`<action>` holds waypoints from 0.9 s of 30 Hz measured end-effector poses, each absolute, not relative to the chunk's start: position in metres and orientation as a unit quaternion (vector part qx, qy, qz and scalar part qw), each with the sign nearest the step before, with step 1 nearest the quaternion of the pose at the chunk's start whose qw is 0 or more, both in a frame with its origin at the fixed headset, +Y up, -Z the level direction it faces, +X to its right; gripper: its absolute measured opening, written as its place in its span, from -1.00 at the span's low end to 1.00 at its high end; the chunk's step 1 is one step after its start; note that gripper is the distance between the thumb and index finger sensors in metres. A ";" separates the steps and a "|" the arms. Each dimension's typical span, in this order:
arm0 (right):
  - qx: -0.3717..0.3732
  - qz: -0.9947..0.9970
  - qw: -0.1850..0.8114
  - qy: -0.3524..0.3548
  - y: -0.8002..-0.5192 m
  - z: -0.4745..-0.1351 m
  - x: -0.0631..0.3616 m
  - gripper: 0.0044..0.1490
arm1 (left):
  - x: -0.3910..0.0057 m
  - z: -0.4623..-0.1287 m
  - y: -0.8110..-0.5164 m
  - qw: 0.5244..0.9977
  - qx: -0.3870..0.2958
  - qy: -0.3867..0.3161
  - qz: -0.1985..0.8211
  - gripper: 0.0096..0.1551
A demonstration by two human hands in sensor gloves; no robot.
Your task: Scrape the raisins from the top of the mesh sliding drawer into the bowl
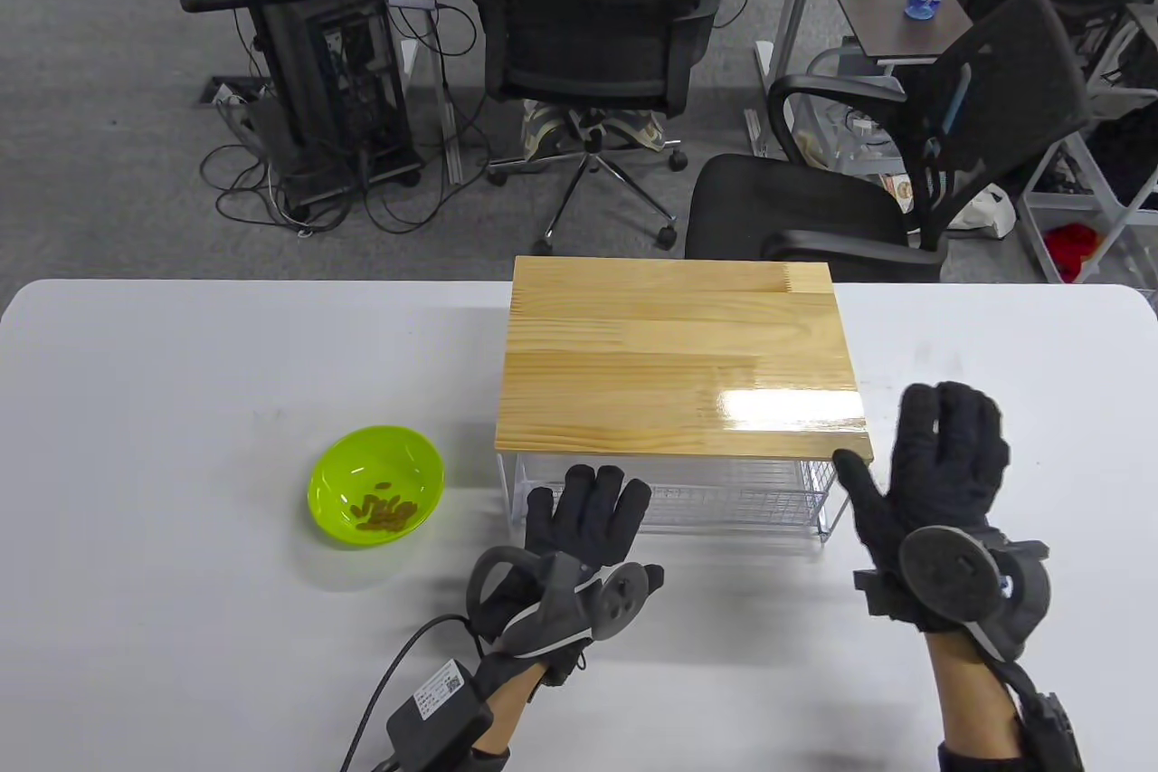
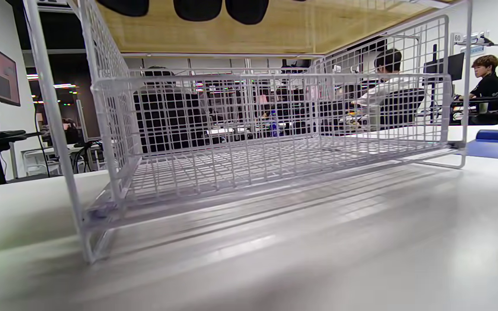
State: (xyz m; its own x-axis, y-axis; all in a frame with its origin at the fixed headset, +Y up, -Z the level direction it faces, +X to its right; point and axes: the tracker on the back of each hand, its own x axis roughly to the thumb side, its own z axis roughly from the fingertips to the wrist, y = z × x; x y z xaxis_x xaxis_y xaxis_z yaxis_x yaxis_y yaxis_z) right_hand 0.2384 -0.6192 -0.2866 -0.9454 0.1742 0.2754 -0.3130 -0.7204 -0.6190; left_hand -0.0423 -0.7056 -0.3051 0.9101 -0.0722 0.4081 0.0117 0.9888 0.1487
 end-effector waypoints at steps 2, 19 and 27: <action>0.166 0.923 0.099 -0.333 -0.625 -0.280 0.213 0.10 | -0.042 -0.305 -0.707 0.974 0.066 -0.217 -0.020 -0.01; 0.313 0.938 0.031 -0.144 -0.740 -0.287 0.192 0.09 | -0.031 -0.302 -0.727 0.964 0.021 -0.255 -0.070 0.00; 0.287 0.950 0.059 -0.107 -0.747 -0.291 0.194 0.10 | -0.027 -0.301 -0.731 0.965 0.020 -0.252 -0.071 0.00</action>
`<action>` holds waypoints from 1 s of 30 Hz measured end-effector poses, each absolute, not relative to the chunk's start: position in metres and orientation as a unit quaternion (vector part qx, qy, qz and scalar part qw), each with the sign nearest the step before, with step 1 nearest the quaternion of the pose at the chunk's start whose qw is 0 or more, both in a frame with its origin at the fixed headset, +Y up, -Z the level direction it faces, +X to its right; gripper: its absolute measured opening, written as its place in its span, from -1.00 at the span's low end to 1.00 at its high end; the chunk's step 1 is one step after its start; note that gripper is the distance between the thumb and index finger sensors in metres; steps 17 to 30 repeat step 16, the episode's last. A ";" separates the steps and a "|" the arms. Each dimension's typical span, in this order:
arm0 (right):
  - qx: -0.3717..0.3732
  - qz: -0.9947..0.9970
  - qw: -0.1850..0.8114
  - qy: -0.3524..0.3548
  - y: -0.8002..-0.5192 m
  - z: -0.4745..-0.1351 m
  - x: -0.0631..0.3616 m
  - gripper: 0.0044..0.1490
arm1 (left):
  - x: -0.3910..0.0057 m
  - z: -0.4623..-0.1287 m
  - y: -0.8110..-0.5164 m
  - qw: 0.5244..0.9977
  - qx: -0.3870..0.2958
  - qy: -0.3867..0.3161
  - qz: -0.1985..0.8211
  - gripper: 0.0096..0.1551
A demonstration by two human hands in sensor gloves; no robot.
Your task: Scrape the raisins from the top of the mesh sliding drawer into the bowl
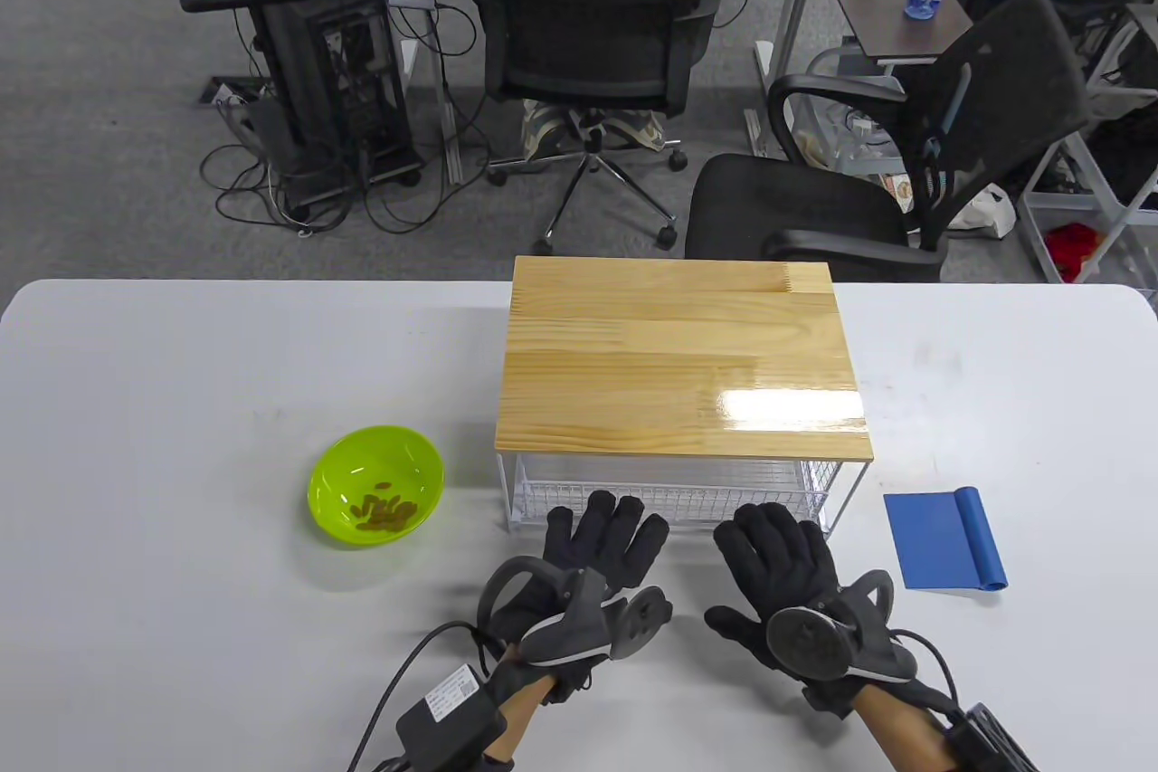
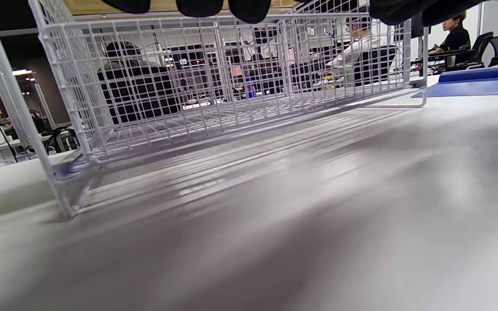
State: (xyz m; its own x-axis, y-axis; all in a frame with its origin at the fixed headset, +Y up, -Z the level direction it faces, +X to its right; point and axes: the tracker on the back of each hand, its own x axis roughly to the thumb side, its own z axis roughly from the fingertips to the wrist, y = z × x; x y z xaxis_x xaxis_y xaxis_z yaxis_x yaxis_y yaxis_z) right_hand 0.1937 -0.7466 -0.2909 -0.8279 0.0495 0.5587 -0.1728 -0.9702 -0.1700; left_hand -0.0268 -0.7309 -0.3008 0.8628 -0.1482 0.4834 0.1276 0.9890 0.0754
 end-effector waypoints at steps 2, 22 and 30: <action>0.286 0.951 0.058 -0.106 -0.747 -0.291 0.194 0.10 | -0.028 -0.301 -0.731 0.966 0.018 -0.250 -0.069 0.00; 0.278 0.953 0.058 -0.100 -0.746 -0.291 0.193 0.09 | -0.029 -0.302 -0.729 0.966 0.009 -0.249 -0.068 0.00; 0.278 0.953 0.058 -0.100 -0.746 -0.291 0.193 0.09 | -0.029 -0.302 -0.729 0.966 0.009 -0.249 -0.068 0.00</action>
